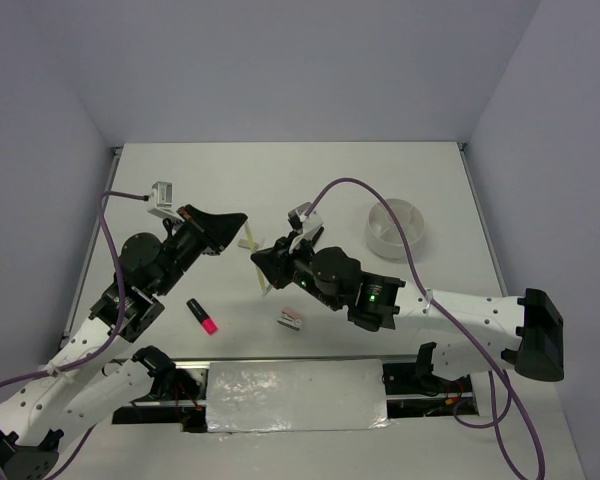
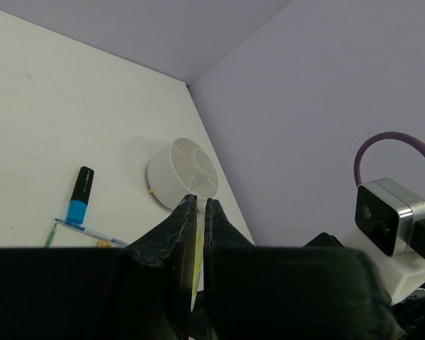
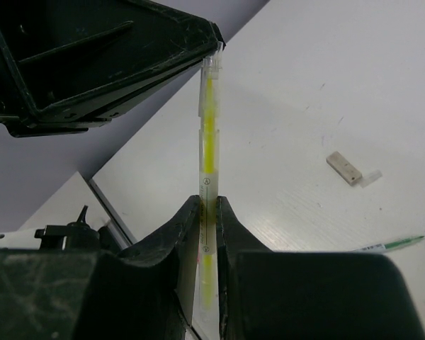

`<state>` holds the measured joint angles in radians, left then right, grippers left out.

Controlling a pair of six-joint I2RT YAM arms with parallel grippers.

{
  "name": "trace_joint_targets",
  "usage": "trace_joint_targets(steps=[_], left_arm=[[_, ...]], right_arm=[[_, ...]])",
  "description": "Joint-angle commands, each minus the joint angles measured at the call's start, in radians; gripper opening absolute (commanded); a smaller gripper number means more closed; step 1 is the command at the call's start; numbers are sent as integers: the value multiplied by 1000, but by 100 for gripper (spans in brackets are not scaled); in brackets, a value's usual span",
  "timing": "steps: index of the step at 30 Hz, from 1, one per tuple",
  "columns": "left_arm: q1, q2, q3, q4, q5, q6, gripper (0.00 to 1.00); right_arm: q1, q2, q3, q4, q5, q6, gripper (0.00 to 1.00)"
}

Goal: Sort the stationery into containers
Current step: Close the pen cap on the pen.

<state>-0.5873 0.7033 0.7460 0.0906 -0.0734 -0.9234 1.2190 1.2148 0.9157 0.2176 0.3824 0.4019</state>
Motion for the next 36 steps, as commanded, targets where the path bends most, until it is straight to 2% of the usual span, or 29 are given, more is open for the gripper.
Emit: trace_joint_targets(steps=[1, 3, 6, 7, 10, 12, 17, 26, 29, 30, 35, 36], left_arm=[[-3, -4, -5, 55, 18, -12, 3], [-3, -7, -5, 52, 23, -11, 6], [-3, -10, -2, 51, 29, -3, 17], [-3, -13, 0, 51, 30, 1, 28], [-2, -16, 3, 57, 41, 21, 48], [-3, -21, 6, 60, 46, 31, 52], [-3, -21, 0, 86, 66, 47, 51], [-3, 15, -4, 140, 204, 86, 51], [-3, 25, 0, 126, 213, 90, 43], [-2, 27, -2, 124, 215, 89, 35], [-2, 32, 3, 101, 207, 98, 17], [-3, 32, 6, 98, 208, 103, 10]], right_arm=[[-4, -3, 46, 71, 21, -24, 0], [-4, -4, 45, 83, 23, -34, 0], [-4, -3, 45, 106, 21, -58, 0], [-4, -1, 45, 112, 18, -70, 0], [-4, 2, 48, 123, 7, -84, 0], [-6, 8, 49, 124, 4, -87, 0], [-4, 11, 55, 120, 9, -83, 0], [-3, 14, 95, 89, 29, -89, 0], [-4, 12, 100, 91, 27, -92, 0], [-4, 12, 101, 88, 27, -94, 0], [-3, 17, 120, 72, 16, -103, 0], [-4, 18, 120, 74, 13, -106, 0]])
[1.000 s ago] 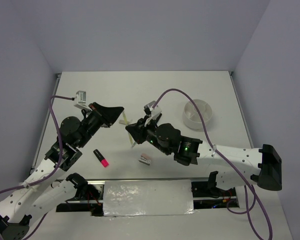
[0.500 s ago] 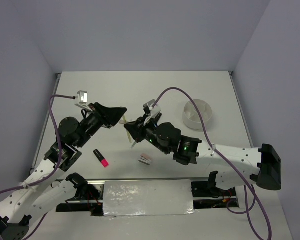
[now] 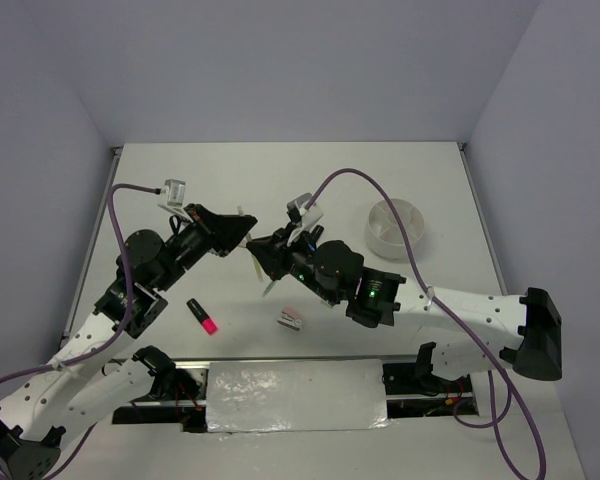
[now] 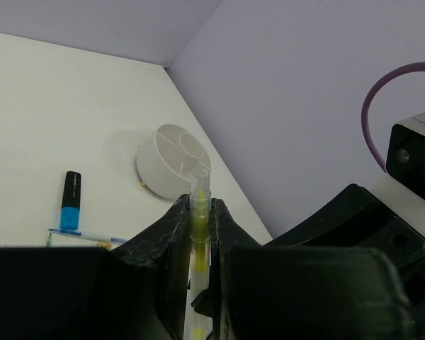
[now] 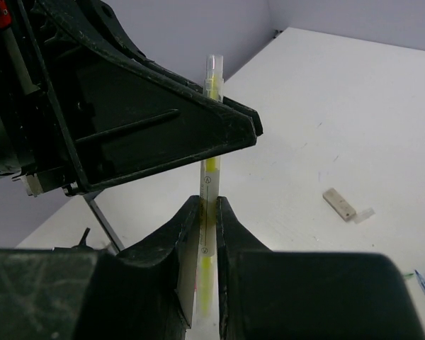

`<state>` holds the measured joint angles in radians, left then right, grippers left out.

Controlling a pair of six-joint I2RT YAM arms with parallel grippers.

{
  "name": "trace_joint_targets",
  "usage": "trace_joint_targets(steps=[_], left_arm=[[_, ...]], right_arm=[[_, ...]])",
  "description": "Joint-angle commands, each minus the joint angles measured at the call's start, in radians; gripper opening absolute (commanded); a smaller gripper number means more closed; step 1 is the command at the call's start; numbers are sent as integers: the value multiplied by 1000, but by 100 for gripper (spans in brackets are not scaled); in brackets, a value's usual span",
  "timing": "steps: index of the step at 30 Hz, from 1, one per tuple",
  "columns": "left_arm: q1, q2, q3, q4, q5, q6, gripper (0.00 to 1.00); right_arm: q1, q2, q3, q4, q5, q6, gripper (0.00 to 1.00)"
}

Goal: Sort the stationery into containers
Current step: Close the pen cap on the pen.

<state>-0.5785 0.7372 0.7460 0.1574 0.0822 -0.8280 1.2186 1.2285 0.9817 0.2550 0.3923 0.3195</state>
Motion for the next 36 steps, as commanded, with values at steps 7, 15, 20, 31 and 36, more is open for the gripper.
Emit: trace_joint_targets(steps=[7, 15, 20, 31, 36], left_arm=[[-12, -24, 15, 45, 79, 53, 0], [-12, -96, -11, 162, 210, 136, 0], [-12, -125, -34, 245, 286, 165, 0], [-12, -99, 27, 128, 235, 239, 54], [-12, -90, 84, 65, 183, 240, 68]], right_arm=[[-11, -11, 31, 47, -15, -43, 7], [-53, -18, -20, 87, -190, -20, 64], [-57, -26, -49, 147, -338, -43, 39], [-56, -54, -74, 182, -394, -40, 0], [-56, -32, -44, 135, -374, -46, 0]])
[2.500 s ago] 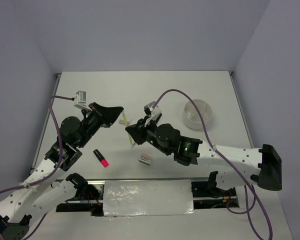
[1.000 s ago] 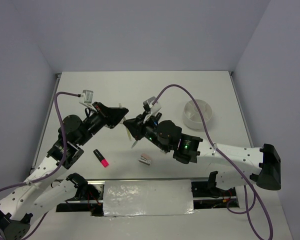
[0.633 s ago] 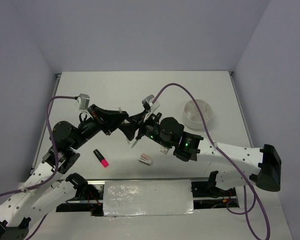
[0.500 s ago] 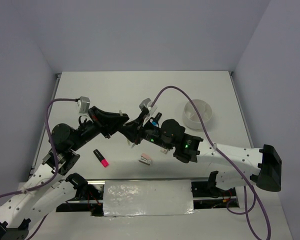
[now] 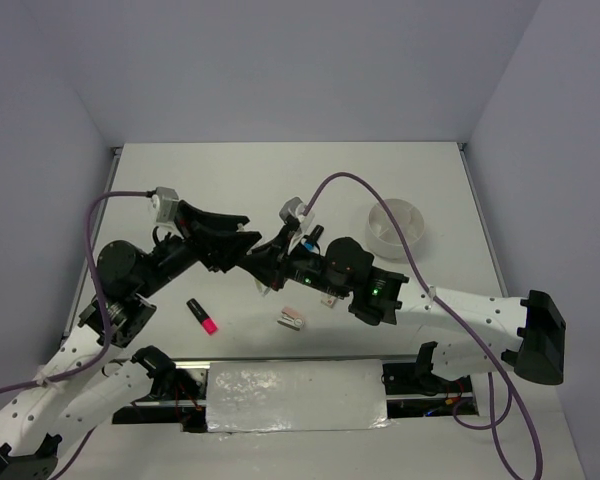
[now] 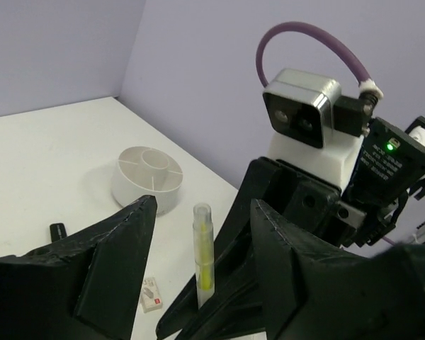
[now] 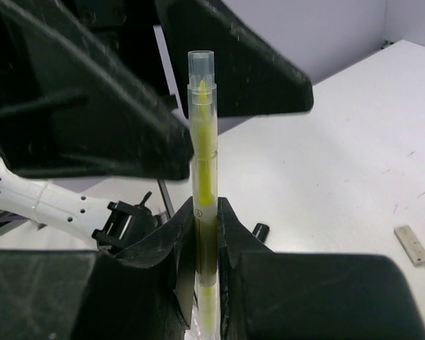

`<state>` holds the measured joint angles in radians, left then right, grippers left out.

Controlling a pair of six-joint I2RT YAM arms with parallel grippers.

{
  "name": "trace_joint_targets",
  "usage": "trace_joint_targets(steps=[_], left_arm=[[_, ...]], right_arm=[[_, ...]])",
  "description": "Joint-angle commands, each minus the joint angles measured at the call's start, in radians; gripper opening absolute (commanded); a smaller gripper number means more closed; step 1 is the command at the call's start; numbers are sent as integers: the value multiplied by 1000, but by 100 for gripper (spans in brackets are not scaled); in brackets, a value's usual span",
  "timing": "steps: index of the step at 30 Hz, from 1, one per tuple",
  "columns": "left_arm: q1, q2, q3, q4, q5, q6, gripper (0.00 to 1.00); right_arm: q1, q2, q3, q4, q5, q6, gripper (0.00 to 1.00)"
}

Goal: Sort the stationery into containers
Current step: Close the pen cap on the pen.

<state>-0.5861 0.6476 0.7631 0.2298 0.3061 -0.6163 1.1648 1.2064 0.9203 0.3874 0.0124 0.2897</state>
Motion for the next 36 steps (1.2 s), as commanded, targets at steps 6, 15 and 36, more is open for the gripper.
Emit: trace_joint_targets(steps=[6, 15, 36], left_arm=[[-4, -11, 110, -55, -114, 35, 66], [-4, 24, 107, -58, -79, 23, 56], [-6, 99, 87, -60, 59, 13, 0]], right_arm=[[-2, -7, 22, -12, 17, -14, 0], [-4, -7, 41, -33, 21, -17, 0], [-56, 48, 235, -59, -5, -133, 0]])
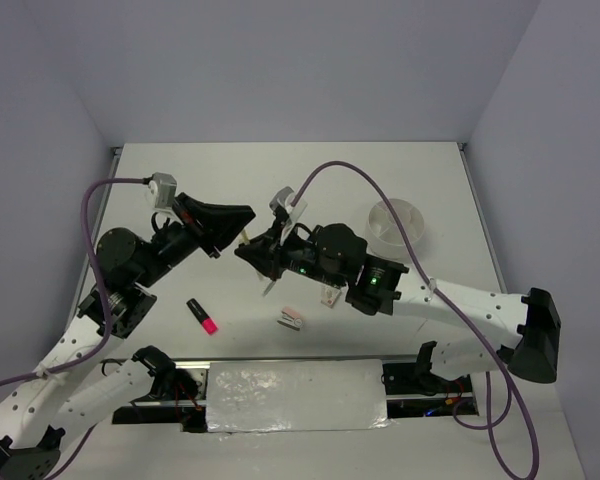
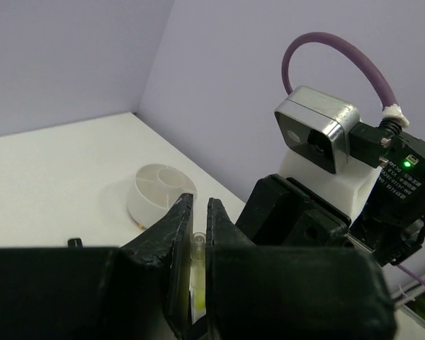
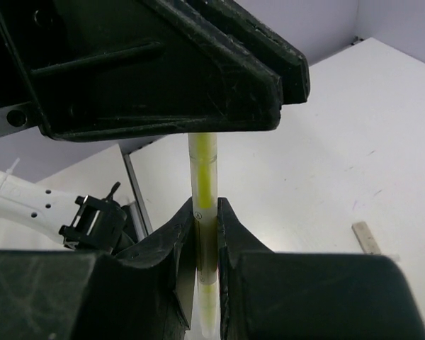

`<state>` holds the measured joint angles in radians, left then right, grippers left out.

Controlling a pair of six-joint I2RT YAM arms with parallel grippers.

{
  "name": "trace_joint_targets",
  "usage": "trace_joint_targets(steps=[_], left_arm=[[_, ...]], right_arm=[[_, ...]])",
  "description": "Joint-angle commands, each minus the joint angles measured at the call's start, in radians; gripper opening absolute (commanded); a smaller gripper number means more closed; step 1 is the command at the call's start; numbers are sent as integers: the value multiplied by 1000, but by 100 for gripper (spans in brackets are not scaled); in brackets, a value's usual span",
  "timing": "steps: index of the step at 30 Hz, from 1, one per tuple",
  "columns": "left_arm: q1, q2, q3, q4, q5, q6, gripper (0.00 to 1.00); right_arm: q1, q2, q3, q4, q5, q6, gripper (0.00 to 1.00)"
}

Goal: Sort the stationery into containers
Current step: Close the pen cap on the pen.

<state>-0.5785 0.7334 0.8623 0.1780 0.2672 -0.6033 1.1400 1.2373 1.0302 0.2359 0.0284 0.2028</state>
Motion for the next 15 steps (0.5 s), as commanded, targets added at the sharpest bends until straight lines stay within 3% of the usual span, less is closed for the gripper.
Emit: trace_joint_targets(steps=[1, 15], left_arm=[[-14, 20, -29, -5, 102, -1, 0], [-130, 35, -75, -138, -86, 68, 0]], right_arm=[[-49, 30, 177, 80, -40, -49, 0], [-135, 145, 531, -6, -68, -108, 0]])
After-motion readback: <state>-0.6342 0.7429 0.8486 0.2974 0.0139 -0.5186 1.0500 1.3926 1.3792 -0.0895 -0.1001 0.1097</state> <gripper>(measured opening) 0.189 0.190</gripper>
